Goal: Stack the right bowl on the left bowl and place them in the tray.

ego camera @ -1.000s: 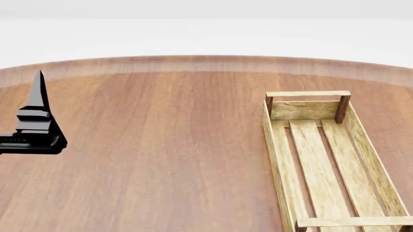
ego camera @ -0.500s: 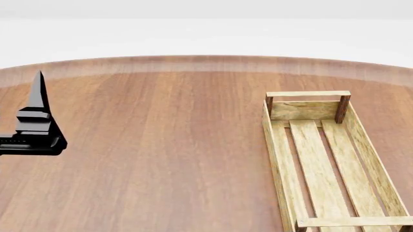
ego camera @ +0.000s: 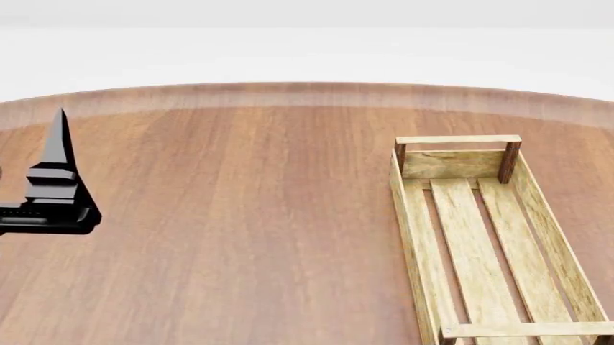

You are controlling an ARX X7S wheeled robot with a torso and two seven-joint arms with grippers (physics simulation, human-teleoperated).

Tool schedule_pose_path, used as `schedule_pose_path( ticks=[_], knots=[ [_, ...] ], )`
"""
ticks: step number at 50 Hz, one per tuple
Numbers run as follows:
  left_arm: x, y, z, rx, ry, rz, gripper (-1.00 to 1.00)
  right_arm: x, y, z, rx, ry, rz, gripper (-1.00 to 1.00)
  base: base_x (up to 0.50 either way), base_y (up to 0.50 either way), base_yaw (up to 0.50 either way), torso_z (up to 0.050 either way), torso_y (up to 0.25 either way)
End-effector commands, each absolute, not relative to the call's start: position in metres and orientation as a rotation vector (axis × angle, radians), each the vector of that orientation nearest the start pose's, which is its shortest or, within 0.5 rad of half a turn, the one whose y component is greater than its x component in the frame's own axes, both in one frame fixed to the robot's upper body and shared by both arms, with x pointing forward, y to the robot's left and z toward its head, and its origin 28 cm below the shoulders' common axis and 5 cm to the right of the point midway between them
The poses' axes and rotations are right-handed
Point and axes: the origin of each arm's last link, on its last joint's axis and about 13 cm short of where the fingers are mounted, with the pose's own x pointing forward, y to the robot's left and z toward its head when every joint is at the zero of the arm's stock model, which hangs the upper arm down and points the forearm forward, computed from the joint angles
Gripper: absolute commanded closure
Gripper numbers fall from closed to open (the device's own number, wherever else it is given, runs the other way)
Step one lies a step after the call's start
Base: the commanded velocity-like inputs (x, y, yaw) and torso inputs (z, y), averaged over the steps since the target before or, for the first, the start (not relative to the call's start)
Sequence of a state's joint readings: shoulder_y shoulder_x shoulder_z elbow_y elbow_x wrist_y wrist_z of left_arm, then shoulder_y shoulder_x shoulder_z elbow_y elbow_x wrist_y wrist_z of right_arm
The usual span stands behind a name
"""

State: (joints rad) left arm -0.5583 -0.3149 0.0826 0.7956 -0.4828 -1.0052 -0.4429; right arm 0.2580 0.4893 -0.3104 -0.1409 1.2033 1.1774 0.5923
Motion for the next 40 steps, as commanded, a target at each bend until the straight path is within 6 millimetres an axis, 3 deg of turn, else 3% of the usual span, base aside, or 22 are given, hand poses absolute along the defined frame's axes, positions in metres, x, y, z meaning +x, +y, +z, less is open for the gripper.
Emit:
schedule_pose_path(
  ticks=[1,14,23,34,40],
  knots=[
    [0.230,0.214,0.220,0.071,-0.283,0.041,-1.00,0.190,-0.117,0.047,0.041,1.048,0.240,1.00,0.00,0.00,0.00,0.000,0.000],
    [0.229,0.214,0.221,0.072,-0.287,0.041,-1.00,0.190,-0.117,0.051,0.050,1.025,0.249,1.00,0.00,0.00,0.00,0.000,0.000],
    [0.229,0.215,0.221,0.070,-0.286,0.043,-1.00,0.194,-0.116,0.071,0.071,0.884,0.297,1.00,0.00,0.00,0.00,0.000,0.000],
    [0.229,0.215,0.220,0.068,-0.284,0.042,-1.00,0.200,-0.114,0.081,0.104,0.862,0.307,1.00,0.00,0.00,0.00,0.000,0.000],
    [0.229,0.214,0.220,0.069,-0.285,0.039,-1.00,0.208,-0.114,0.100,0.134,0.797,0.314,1.00,0.00,0.00,0.00,0.000,0.000]
  ],
)
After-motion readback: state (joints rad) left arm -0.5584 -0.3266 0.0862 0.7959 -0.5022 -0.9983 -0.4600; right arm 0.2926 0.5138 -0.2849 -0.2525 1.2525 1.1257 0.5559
